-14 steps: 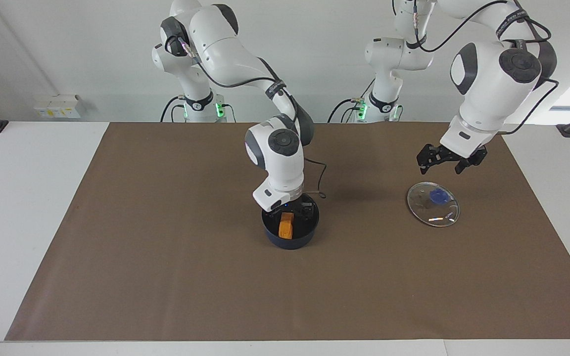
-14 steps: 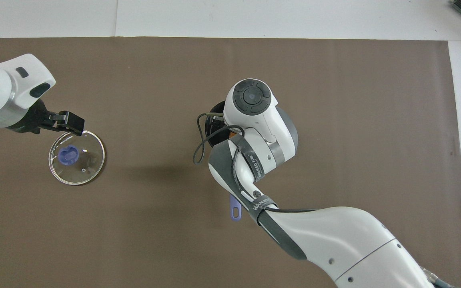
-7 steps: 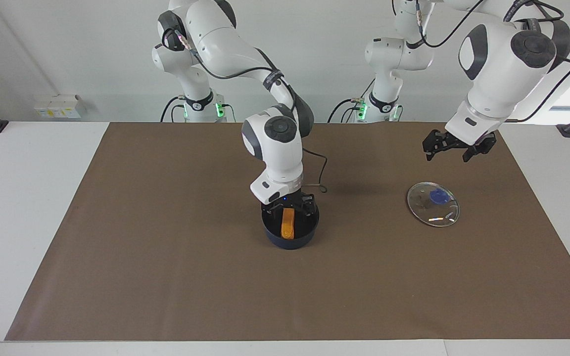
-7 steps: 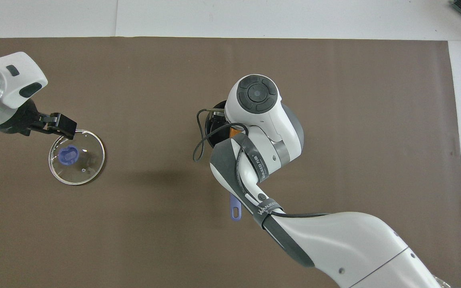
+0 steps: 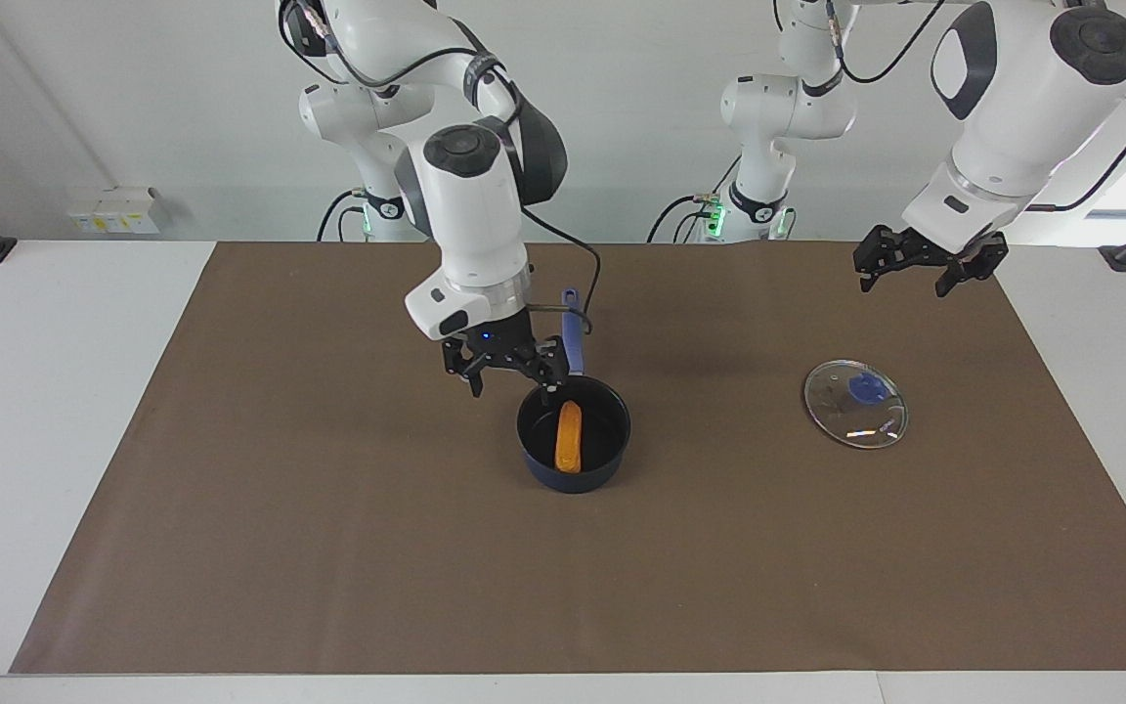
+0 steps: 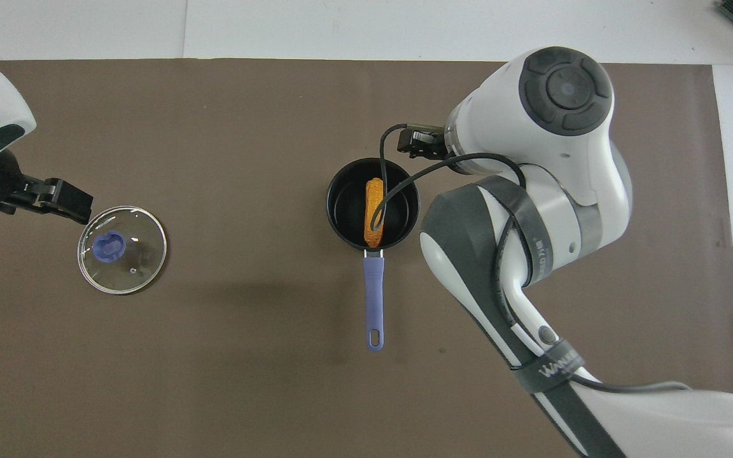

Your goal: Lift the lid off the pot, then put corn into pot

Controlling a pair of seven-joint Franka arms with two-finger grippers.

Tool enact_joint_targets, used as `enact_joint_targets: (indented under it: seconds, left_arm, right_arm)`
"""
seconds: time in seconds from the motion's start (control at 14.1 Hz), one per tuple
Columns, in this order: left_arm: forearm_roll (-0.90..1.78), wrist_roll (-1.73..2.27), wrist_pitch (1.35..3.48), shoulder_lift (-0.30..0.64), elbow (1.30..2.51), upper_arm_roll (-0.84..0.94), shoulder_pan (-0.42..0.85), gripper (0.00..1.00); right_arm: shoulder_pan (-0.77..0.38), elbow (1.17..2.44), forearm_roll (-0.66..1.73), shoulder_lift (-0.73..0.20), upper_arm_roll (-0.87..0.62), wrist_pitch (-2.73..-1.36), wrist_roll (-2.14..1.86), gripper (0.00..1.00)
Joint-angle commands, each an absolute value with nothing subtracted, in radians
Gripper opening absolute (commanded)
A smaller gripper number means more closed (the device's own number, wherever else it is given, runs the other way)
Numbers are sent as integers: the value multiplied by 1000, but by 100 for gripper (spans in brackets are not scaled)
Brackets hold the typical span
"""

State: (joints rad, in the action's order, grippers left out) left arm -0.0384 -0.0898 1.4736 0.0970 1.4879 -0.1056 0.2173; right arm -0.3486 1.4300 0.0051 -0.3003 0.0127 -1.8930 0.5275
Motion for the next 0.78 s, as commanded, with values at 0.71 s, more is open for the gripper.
enact_joint_targets:
  seconds: [0.71]
  left_arm:
    - [-43, -100, 1522, 101, 1439, -114, 216, 100]
  right_arm:
    - [-140, 1457, 5, -57, 2, -1539, 239, 100]
